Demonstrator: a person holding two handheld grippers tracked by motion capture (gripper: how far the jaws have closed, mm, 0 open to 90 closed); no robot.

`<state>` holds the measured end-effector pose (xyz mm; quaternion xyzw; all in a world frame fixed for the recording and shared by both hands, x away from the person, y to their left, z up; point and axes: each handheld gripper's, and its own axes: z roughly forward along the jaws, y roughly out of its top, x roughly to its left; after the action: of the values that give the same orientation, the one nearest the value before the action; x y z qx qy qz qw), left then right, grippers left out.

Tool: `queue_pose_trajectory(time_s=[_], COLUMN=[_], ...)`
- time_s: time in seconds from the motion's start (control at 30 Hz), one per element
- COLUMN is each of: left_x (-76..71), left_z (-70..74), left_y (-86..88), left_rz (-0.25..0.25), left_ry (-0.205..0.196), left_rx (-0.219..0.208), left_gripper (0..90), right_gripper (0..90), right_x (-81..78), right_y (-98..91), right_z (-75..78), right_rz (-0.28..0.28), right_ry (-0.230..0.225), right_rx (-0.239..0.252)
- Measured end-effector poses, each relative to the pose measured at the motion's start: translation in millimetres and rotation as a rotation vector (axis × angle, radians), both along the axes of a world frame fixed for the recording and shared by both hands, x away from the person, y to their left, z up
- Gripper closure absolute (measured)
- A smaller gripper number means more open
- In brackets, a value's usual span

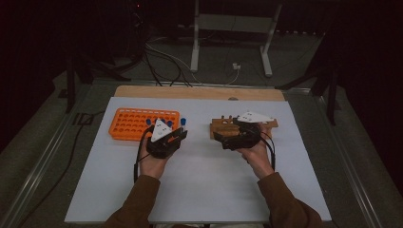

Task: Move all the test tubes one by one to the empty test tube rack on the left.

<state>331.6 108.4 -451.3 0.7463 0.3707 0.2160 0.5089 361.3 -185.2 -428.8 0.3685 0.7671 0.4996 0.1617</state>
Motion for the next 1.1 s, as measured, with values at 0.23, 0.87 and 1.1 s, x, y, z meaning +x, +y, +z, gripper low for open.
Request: queue_pose_trajectory(time_s=[0.23,0.87,1.1], left_x=[-2.6,-6.9,8.1], left_z=[1.8,4.5,-8.3], left_y=[20.9,90.7,105.5], left_rz=[0.034,0.194,0.3], left_ry=[-0.003,-0.027,-0.015], left_rx=[-0.023,-0.048,-0.021], left_gripper=[77.9,77.9,77.9], right_gripper=[0.0,0.0,0.0], right_x=[-4.7,-21.9,-30.5], right_y=[-17.9,-68.8,-82.1], right_z=[-3.0,-4.6,-7.8], right_rz=[-0.028,-0.114,-0.132], right_ry=[-0.005,-0.025,-0.028], right_rx=[0.007,0.042,0.046])
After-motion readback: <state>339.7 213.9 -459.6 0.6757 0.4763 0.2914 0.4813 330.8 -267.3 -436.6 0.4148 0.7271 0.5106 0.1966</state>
